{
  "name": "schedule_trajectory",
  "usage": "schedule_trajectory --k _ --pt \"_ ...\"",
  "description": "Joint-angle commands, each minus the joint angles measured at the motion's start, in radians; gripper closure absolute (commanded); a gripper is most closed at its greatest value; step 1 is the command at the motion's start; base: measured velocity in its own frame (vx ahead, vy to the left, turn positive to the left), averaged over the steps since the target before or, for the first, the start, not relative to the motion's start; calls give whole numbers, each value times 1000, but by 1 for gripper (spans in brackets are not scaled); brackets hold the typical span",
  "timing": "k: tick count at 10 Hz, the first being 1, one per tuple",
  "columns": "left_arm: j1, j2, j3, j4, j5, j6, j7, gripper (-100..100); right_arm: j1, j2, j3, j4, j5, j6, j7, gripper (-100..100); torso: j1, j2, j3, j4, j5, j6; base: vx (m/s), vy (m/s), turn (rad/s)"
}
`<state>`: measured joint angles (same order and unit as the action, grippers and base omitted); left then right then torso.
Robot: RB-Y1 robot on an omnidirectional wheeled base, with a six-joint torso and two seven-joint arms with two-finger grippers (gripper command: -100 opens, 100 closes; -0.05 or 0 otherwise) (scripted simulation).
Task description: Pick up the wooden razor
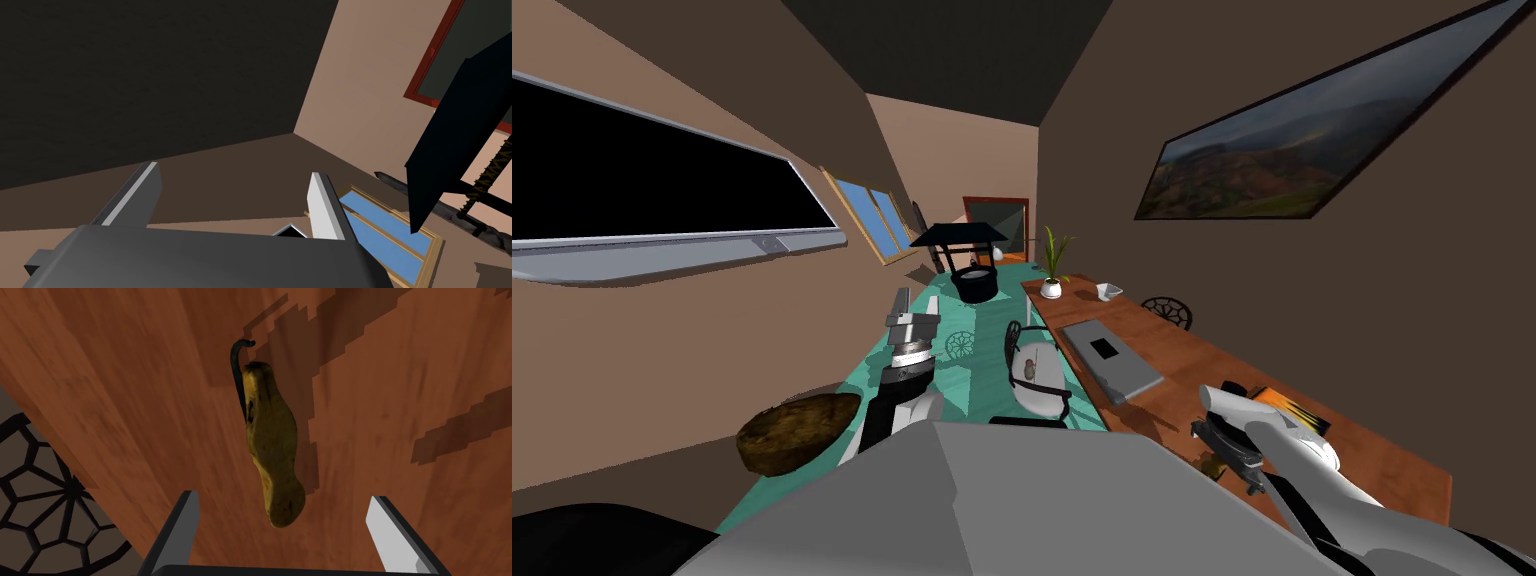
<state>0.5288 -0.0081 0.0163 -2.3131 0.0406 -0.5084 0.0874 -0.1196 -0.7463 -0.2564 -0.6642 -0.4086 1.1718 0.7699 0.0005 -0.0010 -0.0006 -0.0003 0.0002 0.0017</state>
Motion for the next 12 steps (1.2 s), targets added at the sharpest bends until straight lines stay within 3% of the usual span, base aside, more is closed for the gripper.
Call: schedule_trajectory --k 1,3,6,7,8,9,10,12 --pt "0 0 0 0 0 0 0 0 10 -1 -4 -12 -4 30 1 -100 0 0 0 0 0 0 13 -9 59" --pt "0 0 0 0 0 0 0 0 0 -13 -12 39 -22 82 26 -100 0 0 0 0 0 0 17 -8 100" --pt "0 0 0 0 0 0 0 0 -5 -19 -17 73 -34 117 42 -100 0 2 1 0 0 0 -8 -10 34" --pt "0 0 0 0 0 0 0 0 -6 -18 -15 64 -30 106 36 -100 0 2 1 0 0 0 -5 -8 11" --pt "0 0 0 0 0 0 0 0 -6 -18 -15 67 -31 109 38 0 0 2 1 0 0 1 0 0 0" --pt "0 0 0 0 0 0 0 0 -3 5 -7 80 -23 79 25 -100 0 1 1 0 0 1 -15 -37 8" --pt "0 0 0 0 0 0 0 0 -1 24 -1 91 -16 56 15 -100 -2 2 1 0 -1 0 -18 -79 20" --pt "0 0 0 0 0 0 0 0 -6 21 -1 98 -17 53 21 -100 -4 2 1 0 -1 1 -2 -44 5"
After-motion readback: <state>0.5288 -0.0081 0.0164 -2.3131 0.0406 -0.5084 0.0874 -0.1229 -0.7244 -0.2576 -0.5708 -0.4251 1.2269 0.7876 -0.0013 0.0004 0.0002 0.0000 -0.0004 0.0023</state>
